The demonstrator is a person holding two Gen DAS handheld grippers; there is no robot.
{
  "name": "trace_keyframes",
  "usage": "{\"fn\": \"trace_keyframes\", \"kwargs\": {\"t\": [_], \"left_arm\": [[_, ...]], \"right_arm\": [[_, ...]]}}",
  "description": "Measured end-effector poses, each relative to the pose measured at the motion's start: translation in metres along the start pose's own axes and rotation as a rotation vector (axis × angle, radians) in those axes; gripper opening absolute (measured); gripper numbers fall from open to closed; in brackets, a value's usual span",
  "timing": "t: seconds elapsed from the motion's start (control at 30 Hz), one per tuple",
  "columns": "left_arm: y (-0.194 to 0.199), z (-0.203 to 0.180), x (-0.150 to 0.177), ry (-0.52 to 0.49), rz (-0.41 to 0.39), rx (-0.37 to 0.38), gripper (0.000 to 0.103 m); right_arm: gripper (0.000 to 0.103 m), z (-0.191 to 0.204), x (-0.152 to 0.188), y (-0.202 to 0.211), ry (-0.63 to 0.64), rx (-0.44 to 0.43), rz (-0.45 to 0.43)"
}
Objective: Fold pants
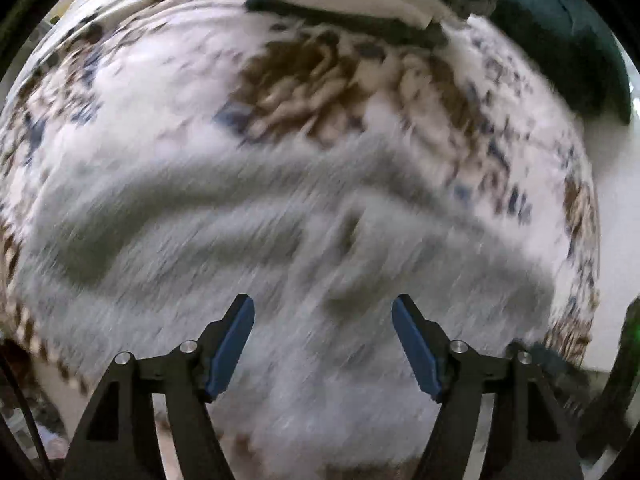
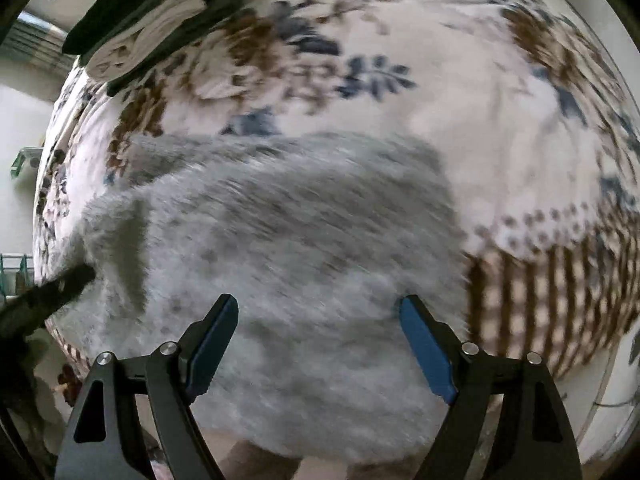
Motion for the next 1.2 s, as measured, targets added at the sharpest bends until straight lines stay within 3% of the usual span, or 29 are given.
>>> {"fn": "trace_keyframes", "kwargs": {"t": [0.07, 0.13, 0.17, 0.27, 0.37, 0.43, 0.5, 0.63, 0.73, 0.87, 1.0, 1.2], "left_arm": [[-0.022, -0.014, -0.016, -0.025, 0.009, -0.038, 0.070], [-0.054, -0.013, -0.020, -0.048, 0.070, -0.109, 0.070], [-0.067, -0.007, -0.019, -0.035, 0.103, -0.101, 0.070], [-0.070, 0.014, -0.016, 0.050, 0.124, -0.021, 0.072], [-0.025, 0.041, -0.004, 0.164, 0.003, 0.101, 0.071], [0.009, 0.076, 0.014, 0.309, -0.100, 0.199, 0.074], [0.017, 0.123, 0.041, 0.481, -0.118, 0.248, 0.077], [-0.023, 0.218, 0.088, 0.826, -0.052, 0.218, 0.077], [-0.063, 0.259, 0.096, 1.011, -0.049, 0.246, 0.076], [-0.094, 0.275, 0.075, 1.080, -0.087, 0.327, 0.075], [-0.103, 0.278, 0.058, 1.057, -0.126, 0.324, 0.076], [-0.103, 0.282, 0.057, 1.062, -0.154, 0.375, 0.078]], "right_arm": [[0.085, 0.004, -0.006, -0.008, 0.005, 0.015, 0.008], [0.085, 0.004, -0.011, -0.018, 0.001, 0.037, 0.024], [0.085, 0.003, -0.011, -0.022, -0.003, 0.043, 0.035], [0.085, 0.002, -0.013, -0.030, -0.005, 0.036, 0.057], [0.085, 0.008, -0.014, -0.031, 0.022, 0.035, 0.064], [0.085, 0.015, -0.013, -0.031, 0.028, 0.012, 0.066], [0.085, 0.022, -0.011, -0.031, 0.028, -0.010, 0.075], [0.085, 0.047, -0.008, -0.036, 0.061, -0.025, 0.087], [0.085, 0.062, -0.004, -0.046, 0.090, -0.015, 0.109], [0.085, 0.077, 0.002, -0.060, 0.116, 0.003, 0.132], [0.085, 0.088, 0.007, -0.075, 0.140, 0.021, 0.152], [0.085, 0.103, 0.010, -0.090, 0.149, 0.021, 0.168]]}}
Point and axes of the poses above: each gripper's, at about its wrist camera, not at the fingertips, and y roughly against the way its jaws point, z to its left, x to its underside, the point moved 9 cm from there along -y, roughly the way its jaws point, and after that the axes turned 14 degrees about -x, right-handed, at the moved point
